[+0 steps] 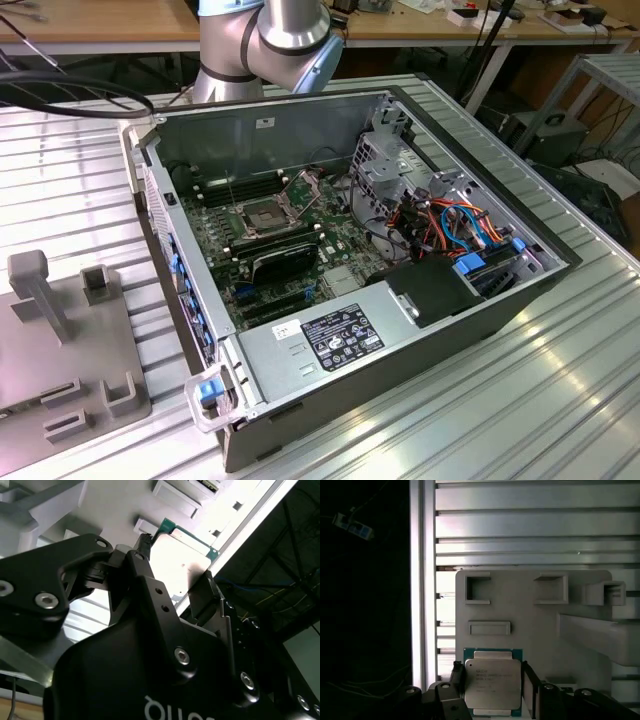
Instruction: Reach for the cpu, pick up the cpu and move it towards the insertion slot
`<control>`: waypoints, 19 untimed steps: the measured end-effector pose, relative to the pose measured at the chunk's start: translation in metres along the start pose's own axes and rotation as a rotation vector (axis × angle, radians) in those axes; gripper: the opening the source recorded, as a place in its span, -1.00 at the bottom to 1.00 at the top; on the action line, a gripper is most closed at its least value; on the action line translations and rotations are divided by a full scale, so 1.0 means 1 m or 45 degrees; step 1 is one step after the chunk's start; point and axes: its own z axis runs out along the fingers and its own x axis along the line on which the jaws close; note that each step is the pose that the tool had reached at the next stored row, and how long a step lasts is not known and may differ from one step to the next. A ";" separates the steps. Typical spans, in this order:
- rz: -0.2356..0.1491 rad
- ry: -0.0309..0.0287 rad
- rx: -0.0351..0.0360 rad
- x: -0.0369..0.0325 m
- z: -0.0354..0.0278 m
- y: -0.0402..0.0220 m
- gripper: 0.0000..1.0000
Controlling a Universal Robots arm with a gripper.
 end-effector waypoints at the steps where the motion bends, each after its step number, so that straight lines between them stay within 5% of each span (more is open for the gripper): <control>1: 0.000 -0.0004 -0.0005 0.0000 -0.0011 0.0001 0.09; 3: 0.000 -0.0004 -0.0011 0.0002 -0.0075 0.0002 0.09; 5: 0.000 -0.0003 -0.0058 0.0010 -0.0386 0.0008 0.09; 6: 0.000 -0.0003 -0.0064 0.0012 -0.0443 0.0010 0.09; 19: 0.000 -0.0004 -0.0067 0.0016 -0.0588 0.0013 0.09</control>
